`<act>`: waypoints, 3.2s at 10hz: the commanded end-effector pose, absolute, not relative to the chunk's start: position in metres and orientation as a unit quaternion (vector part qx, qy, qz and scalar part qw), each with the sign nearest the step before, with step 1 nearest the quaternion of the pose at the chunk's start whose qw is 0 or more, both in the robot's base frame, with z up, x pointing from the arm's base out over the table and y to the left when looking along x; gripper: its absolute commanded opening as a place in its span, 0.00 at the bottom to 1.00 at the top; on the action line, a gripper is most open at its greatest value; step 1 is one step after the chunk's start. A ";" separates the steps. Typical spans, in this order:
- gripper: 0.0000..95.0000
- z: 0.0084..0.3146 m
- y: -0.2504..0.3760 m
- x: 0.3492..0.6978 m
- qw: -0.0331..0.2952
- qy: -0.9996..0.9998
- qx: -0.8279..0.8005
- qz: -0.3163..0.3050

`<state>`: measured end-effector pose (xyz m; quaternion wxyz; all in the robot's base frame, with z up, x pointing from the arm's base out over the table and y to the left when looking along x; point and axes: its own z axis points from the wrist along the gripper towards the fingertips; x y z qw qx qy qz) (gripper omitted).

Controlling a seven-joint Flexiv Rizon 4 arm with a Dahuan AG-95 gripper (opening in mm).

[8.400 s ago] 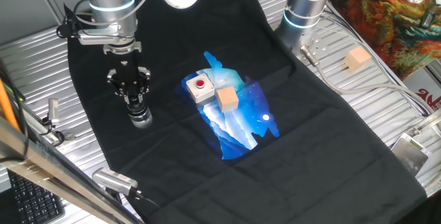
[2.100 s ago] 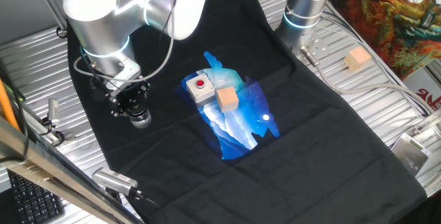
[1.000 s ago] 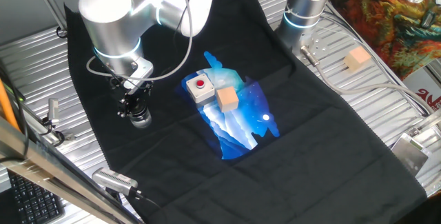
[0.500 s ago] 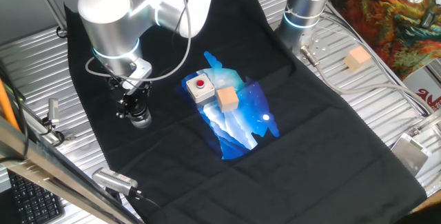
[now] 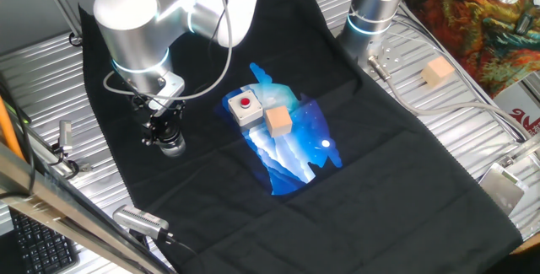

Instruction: Screw the lid onto the jar

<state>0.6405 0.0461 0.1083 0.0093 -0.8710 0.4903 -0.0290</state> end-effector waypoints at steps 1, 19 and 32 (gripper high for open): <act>0.80 0.108 0.046 0.641 0.010 0.490 -0.871 -0.028; 0.80 0.097 0.043 0.642 0.016 0.493 -0.869 -0.028; 0.00 0.098 0.042 0.642 0.019 0.518 -0.855 -0.028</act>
